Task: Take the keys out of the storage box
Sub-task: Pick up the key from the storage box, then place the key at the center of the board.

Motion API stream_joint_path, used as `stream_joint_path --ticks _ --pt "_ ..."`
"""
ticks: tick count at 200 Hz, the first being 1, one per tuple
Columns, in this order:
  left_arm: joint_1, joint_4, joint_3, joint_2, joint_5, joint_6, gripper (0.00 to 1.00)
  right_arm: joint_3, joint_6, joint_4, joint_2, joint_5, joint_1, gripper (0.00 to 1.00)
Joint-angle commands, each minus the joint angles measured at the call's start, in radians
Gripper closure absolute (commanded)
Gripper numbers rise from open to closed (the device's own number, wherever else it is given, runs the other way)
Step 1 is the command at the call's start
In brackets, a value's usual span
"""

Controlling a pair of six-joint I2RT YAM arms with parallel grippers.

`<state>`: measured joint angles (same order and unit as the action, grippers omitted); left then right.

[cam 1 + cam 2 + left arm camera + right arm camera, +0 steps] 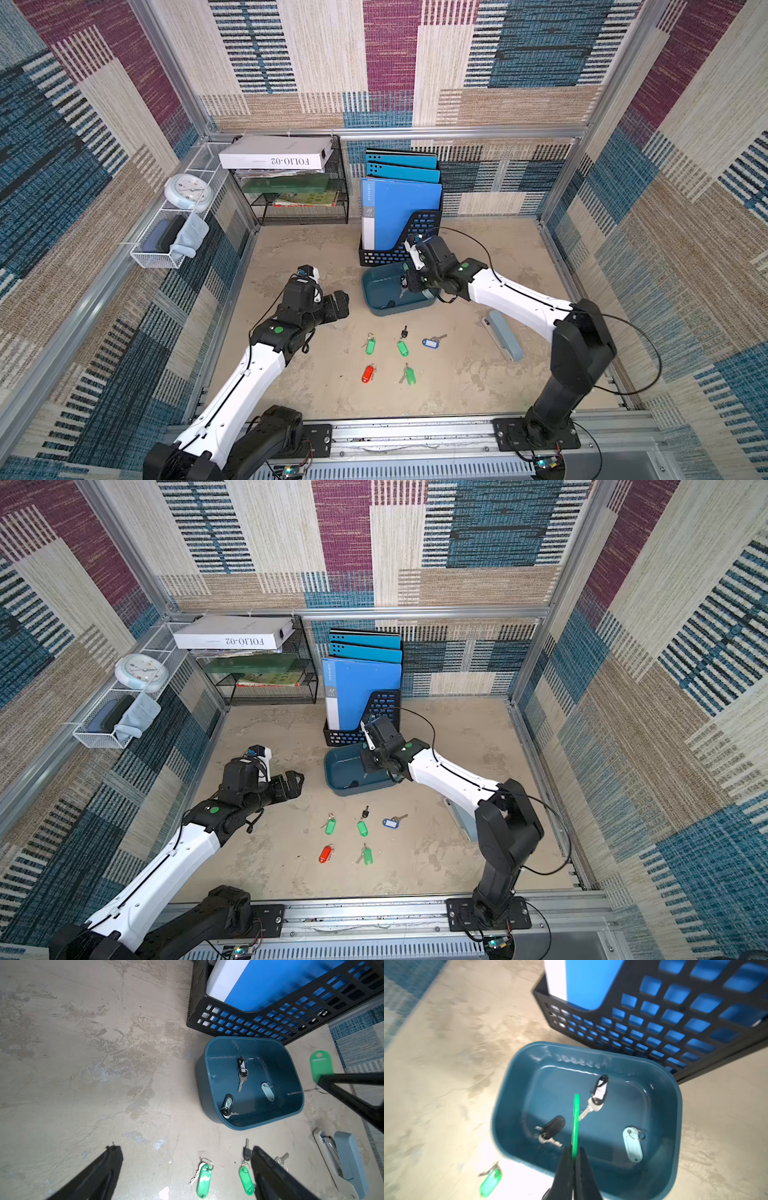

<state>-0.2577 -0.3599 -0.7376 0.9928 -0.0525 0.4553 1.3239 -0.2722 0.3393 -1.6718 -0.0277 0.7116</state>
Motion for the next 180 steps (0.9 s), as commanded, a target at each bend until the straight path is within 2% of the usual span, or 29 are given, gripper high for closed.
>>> stream_joint_path --ticks 1,14,35,74,119,180 --pt "0.002 0.011 0.004 -0.005 -0.008 -0.009 0.01 -0.123 0.033 -0.049 0.143 0.232 0.002 1.0" --pt "0.002 0.013 0.005 -0.005 -0.01 -0.007 0.01 -0.241 0.029 -0.087 0.257 0.337 0.005 1.0" --pt "0.001 0.015 0.006 -0.004 -0.016 -0.007 0.01 -0.415 -0.032 -0.117 0.425 0.377 0.006 1.0" --pt "0.002 0.015 0.005 0.001 -0.014 -0.004 0.01 -0.63 -0.15 -0.039 0.61 0.317 0.01 1.0" --pt "0.002 0.008 0.0 0.008 0.002 -0.005 0.01 -0.784 -0.31 -0.093 0.674 0.3 0.074 1.0" --pt "0.001 0.011 0.004 0.007 0.001 -0.006 0.01 -0.905 -0.466 -0.211 0.633 0.24 0.095 1.0"
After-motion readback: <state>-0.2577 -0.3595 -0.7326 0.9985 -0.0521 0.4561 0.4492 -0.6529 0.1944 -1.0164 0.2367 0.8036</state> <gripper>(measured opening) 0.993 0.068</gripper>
